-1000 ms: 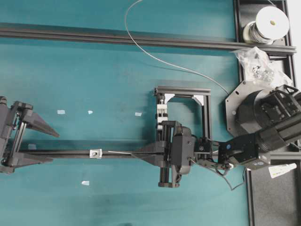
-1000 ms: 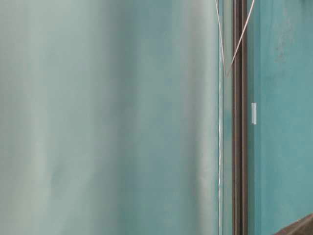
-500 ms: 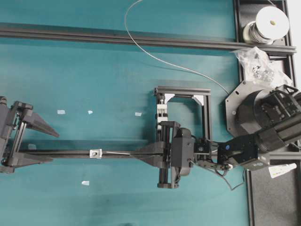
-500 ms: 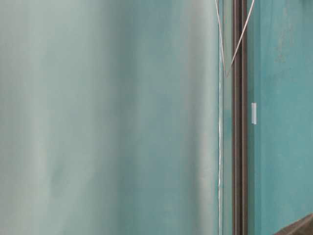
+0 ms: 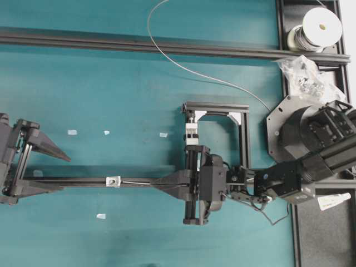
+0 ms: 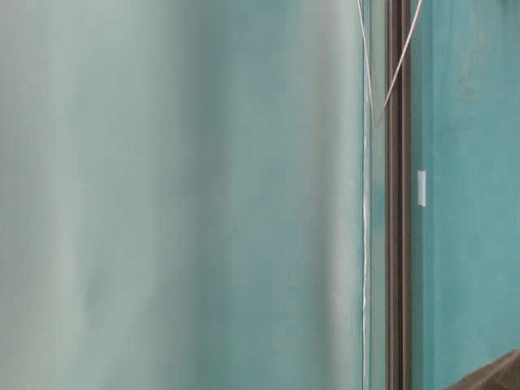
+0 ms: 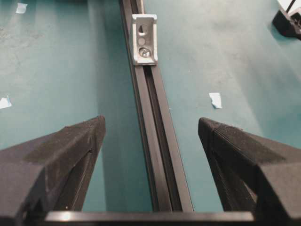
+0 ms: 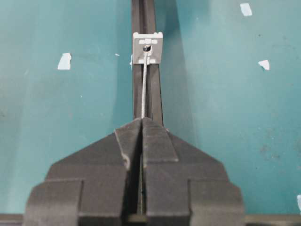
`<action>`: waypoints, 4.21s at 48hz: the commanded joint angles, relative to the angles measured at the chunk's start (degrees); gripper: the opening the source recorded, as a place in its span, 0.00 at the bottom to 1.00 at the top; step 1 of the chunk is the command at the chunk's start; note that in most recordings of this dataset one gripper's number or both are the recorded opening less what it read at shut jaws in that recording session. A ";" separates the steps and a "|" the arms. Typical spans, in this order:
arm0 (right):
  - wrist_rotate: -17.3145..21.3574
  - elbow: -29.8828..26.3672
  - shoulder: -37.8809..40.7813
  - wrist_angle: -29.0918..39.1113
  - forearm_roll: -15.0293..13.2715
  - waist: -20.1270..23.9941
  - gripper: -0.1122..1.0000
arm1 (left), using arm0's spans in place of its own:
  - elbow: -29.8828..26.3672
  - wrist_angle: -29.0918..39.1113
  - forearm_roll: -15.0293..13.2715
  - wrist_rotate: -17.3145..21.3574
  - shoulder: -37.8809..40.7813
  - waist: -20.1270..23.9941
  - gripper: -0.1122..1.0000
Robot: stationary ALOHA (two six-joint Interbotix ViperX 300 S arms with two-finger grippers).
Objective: Insert the wire through the hole in the metal fitting.
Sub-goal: 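Align the wire tip with the hole in the white bracket, then push the wire tip left through the bracket hole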
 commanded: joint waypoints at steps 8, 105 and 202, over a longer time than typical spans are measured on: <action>-0.09 -1.14 -0.18 -0.62 -0.26 -0.09 0.09 | -0.70 -0.26 0.00 0.09 -0.62 0.35 0.88; 0.79 -0.44 0.88 -1.14 -2.81 -1.14 0.09 | -0.62 0.00 0.00 0.09 -0.62 0.79 0.88; 0.18 -6.06 6.50 -4.31 -3.08 -2.99 0.09 | -2.37 4.13 0.09 0.26 -0.62 1.58 0.88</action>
